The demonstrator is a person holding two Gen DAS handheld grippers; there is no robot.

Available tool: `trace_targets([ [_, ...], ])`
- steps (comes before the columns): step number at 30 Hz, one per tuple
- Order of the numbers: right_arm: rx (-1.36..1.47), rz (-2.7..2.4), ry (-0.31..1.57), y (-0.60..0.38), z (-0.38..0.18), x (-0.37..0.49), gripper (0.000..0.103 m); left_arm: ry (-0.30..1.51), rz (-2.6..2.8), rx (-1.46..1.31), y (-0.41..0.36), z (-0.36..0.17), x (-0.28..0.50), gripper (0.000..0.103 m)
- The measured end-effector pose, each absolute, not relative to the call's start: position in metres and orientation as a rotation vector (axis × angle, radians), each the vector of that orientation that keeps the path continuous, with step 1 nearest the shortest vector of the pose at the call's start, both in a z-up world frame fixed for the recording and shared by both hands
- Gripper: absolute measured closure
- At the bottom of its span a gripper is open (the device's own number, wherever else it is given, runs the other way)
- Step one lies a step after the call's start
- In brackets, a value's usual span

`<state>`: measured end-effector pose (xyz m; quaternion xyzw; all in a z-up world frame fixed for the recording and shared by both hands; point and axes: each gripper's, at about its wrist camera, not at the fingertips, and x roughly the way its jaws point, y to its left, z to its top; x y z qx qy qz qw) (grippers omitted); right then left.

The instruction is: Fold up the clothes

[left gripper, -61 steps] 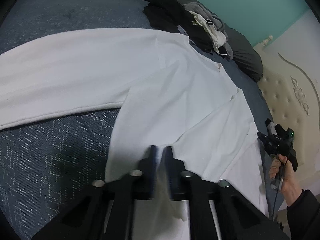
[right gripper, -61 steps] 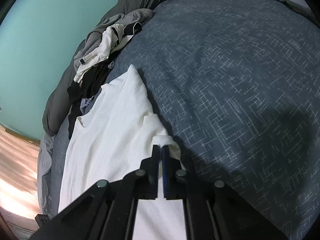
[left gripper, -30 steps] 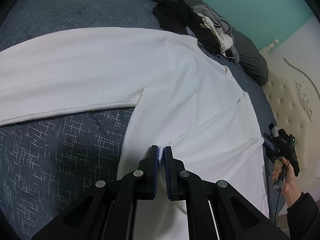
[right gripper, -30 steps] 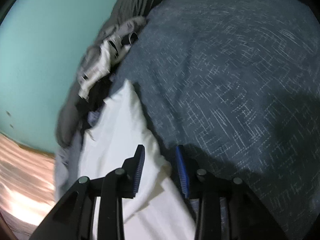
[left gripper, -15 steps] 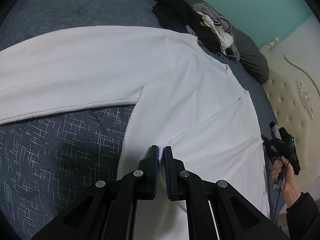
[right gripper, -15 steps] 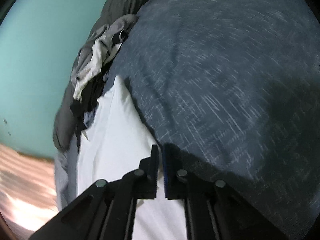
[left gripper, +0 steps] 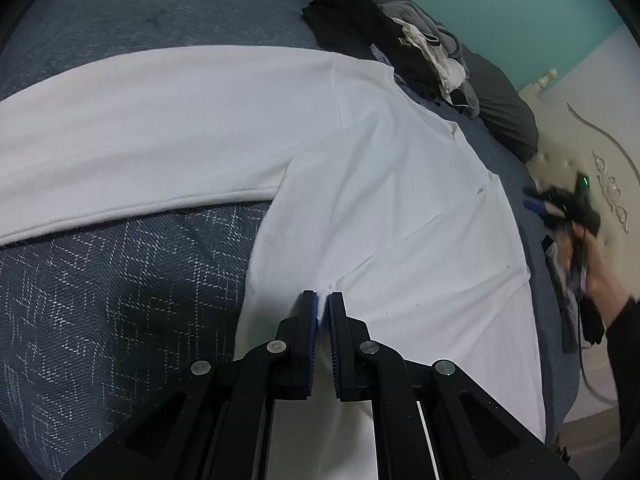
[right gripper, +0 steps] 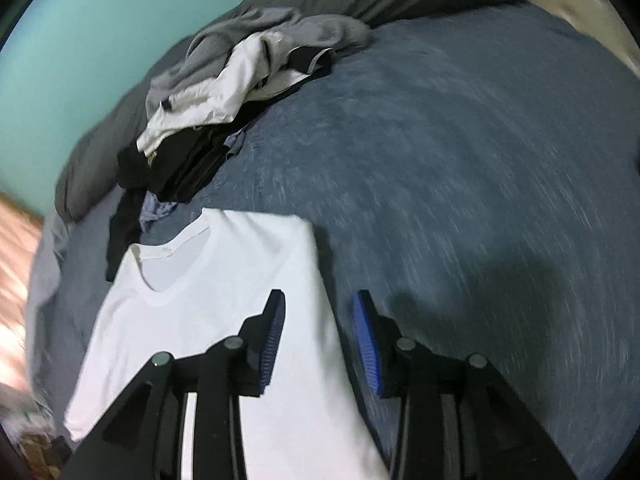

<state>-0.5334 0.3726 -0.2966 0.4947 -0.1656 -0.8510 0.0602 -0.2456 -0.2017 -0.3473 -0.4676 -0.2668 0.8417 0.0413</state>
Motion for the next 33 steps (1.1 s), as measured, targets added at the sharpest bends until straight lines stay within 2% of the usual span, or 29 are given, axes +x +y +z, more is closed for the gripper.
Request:
trace_targets([
  [12,1.704,-2.584,-0.165,0.318,-0.326,-0.612,0.067,-0.792,2.569,-1.435,-0.202,-0.352,-0.246,0.096],
  [13,1.718,-2.585,-0.153,0.318,-0.329,-0.614,0.069,-0.791,2.569,-1.435,-0.202,-0.353,-0.246,0.096],
  [15,1.744,-2.589,-0.128,0.317,-0.334,-0.618,0.095,-0.789,2.568,-1.434,-0.202,-0.353,-0.246,0.096],
  [22,1.717,-2.656,-0.212,0.324,-0.333,-0.622,0.098,-0.790,2.571,-1.433,-0.201,-0.352,-0.245,0.096],
  [33,1.693,-2.668,-0.526,0.342,-0.339,-0.630,0.097,-0.798,2.559,-1.438,-0.202,-0.353,-0.244,0.096],
])
